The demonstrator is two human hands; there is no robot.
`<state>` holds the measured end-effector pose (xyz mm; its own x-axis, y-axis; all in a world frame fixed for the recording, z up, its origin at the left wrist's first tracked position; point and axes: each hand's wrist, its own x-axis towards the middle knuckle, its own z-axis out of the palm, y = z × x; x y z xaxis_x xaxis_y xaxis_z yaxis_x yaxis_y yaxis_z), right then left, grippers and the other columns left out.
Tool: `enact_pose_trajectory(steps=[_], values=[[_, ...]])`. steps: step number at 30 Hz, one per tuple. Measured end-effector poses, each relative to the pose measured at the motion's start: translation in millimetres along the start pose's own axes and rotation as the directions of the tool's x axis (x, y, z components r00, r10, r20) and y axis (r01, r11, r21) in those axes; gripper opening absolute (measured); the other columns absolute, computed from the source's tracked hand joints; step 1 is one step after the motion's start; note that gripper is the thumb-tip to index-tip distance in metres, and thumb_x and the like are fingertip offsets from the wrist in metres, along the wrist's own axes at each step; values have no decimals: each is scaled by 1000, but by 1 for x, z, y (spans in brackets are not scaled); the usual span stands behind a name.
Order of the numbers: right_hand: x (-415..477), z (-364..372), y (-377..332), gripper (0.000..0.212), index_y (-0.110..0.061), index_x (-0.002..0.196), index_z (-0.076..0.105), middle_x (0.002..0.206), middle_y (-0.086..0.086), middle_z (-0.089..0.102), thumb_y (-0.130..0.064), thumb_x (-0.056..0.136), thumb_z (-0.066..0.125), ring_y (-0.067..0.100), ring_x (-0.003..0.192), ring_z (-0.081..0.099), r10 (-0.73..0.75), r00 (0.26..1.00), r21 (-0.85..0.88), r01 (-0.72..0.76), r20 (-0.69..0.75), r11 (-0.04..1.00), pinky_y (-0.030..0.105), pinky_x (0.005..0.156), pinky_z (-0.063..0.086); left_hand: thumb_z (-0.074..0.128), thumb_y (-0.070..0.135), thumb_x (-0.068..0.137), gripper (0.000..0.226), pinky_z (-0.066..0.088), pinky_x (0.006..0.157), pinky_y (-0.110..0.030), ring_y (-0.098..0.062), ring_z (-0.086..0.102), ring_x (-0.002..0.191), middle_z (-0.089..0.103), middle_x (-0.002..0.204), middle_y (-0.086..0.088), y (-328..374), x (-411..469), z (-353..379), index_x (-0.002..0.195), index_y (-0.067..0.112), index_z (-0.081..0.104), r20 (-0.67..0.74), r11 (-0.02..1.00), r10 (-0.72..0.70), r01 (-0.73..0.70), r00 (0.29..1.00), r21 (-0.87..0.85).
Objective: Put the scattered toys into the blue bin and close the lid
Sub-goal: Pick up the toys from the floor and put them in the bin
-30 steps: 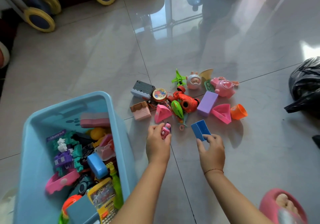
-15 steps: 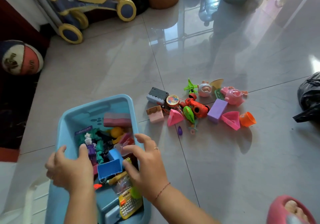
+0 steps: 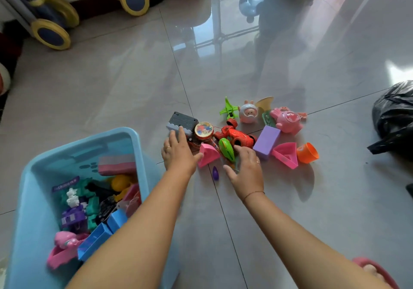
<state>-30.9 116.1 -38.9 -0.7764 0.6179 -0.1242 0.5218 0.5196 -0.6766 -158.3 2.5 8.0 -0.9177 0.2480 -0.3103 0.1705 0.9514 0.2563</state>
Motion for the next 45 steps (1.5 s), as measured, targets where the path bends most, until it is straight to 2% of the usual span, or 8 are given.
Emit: enact_pose_trajectory(steps=[4, 11, 19, 25, 28, 31, 38, 45], values=[[24, 21, -6, 69, -20, 137, 40, 132, 4, 47, -35, 77, 71, 28, 114, 44, -49, 999, -81, 51, 23, 995, 37, 99, 39, 74, 47, 73, 113, 11, 116, -47, -34, 5, 145, 2, 158, -12, -16, 22, 21, 149, 23, -6, 138, 969, -48, 12, 989, 247], [47, 46, -1, 62, -18, 128, 53, 115, 6, 62, -26, 70, 74, 32, 90, 56, -173, 983, -324, 146, -55, 935, 37, 69, 49, 68, 23, 81, 79, 44, 95, -39, -33, 32, 126, 34, 135, -14, -12, 15, 42, 144, 18, 19, -52, 982, -10, 20, 999, 190], [12, 26, 10, 42, -15, 125, 55, 117, 7, 63, -16, 83, 61, 32, 100, 52, 3, 995, 24, -1, -102, 1000, 36, 86, 45, 71, 43, 76, 60, 45, 87, -40, -29, 46, 116, 49, 122, -8, -4, -17, 25, 118, 12, 42, -134, 994, -67, 54, 989, -98], [-60, -14, -48, 43, -22, 123, 56, 102, -8, 61, -31, 81, 56, 22, 92, 58, 159, 959, 435, -43, -233, 899, 36, 82, 51, 78, 35, 70, 62, 50, 85, -33, -19, 53, 107, 54, 117, -1, -7, -70, -40, 121, 20, 44, -377, 871, 87, -254, 922, -421], [-86, -23, -107, 41, -24, 122, 57, 106, -12, 60, -28, 81, 62, 8, 95, 57, 49, 968, 557, 100, -247, 825, 16, 82, 46, 78, 28, 72, 64, 46, 87, -30, -18, 54, 106, 54, 119, -6, -40, -94, -80, 124, 17, 42, -576, 820, -84, -273, 813, -504], [-108, -21, -165, 40, -25, 123, 56, 105, -10, 62, -22, 83, 63, 3, 91, 53, -132, 971, 618, 229, -199, 753, 7, 78, 40, 77, 23, 73, 62, 42, 89, -34, -26, 54, 106, 54, 122, -14, -93, -103, -103, 123, 10, 44, -628, 824, -326, -113, 707, -555], [-109, 17, -203, 61, -23, 140, 35, 138, -2, 46, -35, 84, 55, 16, 125, 41, -338, 937, 474, 258, 90, 842, 31, 105, 31, 71, 27, 80, 74, 30, 106, -49, -38, 34, 129, 38, 140, -22, -150, -101, -106, 140, 9, 33, -494, 817, -494, 187, 715, -546], [-59, 19, -103, 62, -20, 136, 42, 145, 2, 38, -35, 78, 57, 19, 134, 34, -95, 994, 255, 106, -54, 961, 26, 109, 22, 66, 17, 83, 61, 31, 107, -39, -31, 39, 126, 42, 135, -19, -68, -90, -90, 136, 5, 39, -610, 886, -215, -111, 763, -450]])
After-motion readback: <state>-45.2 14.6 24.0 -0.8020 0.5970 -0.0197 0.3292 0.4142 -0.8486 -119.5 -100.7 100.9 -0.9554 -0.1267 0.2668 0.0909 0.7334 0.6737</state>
